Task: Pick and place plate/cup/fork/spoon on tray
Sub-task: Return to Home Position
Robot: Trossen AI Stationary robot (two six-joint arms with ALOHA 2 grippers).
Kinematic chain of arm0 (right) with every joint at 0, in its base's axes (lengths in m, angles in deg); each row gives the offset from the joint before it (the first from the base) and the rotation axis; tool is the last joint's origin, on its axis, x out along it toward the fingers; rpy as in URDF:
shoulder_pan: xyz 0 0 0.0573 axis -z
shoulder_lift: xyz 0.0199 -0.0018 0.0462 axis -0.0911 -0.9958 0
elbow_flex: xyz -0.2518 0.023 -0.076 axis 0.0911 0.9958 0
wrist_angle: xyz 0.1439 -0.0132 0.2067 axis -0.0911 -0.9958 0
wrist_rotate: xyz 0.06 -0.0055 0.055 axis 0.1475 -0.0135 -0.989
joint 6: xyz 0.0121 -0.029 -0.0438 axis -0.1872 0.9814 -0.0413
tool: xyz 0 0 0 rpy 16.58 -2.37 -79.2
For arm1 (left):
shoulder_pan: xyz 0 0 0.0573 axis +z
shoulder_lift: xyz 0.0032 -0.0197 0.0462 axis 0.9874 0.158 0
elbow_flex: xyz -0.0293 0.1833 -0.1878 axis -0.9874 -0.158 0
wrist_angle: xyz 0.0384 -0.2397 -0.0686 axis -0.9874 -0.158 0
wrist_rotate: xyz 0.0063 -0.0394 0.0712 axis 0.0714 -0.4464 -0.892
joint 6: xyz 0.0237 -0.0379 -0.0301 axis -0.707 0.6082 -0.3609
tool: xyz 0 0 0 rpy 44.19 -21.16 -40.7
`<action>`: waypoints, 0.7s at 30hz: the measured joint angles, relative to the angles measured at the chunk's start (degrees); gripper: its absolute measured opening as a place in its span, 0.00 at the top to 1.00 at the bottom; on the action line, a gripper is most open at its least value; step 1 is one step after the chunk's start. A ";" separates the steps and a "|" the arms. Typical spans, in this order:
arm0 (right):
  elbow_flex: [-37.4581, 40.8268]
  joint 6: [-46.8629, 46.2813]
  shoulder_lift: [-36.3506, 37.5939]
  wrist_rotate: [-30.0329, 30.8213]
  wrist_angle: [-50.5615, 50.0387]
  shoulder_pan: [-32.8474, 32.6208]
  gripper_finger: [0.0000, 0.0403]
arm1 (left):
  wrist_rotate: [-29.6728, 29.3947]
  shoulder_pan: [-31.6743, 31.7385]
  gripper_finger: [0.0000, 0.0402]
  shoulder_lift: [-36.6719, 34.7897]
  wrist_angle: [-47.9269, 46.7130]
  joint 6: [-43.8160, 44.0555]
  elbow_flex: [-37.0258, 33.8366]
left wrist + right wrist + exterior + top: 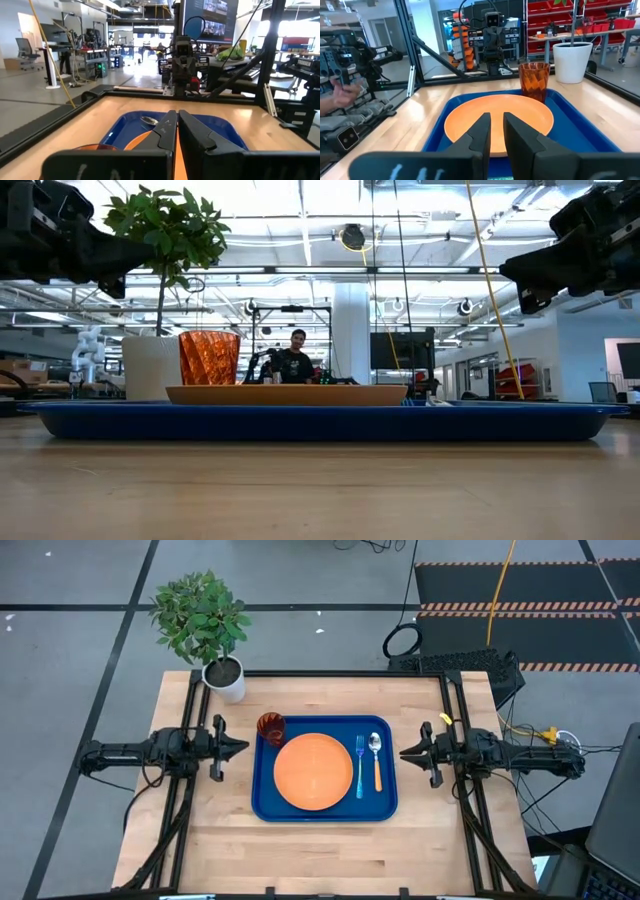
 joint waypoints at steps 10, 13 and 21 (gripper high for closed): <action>0.02 -1.79 -0.02 -0.05 -0.02 0.00 0.89 | -0.02 0.00 0.95 0.00 0.00 -0.78 0.00; 0.02 -1.79 -0.02 -0.05 -0.02 0.00 0.89 | -0.02 0.00 0.95 0.00 0.00 -0.79 0.00; 0.02 -1.79 -0.02 -0.06 -0.04 0.00 0.89 | -0.02 0.00 0.95 0.00 0.02 -0.80 0.00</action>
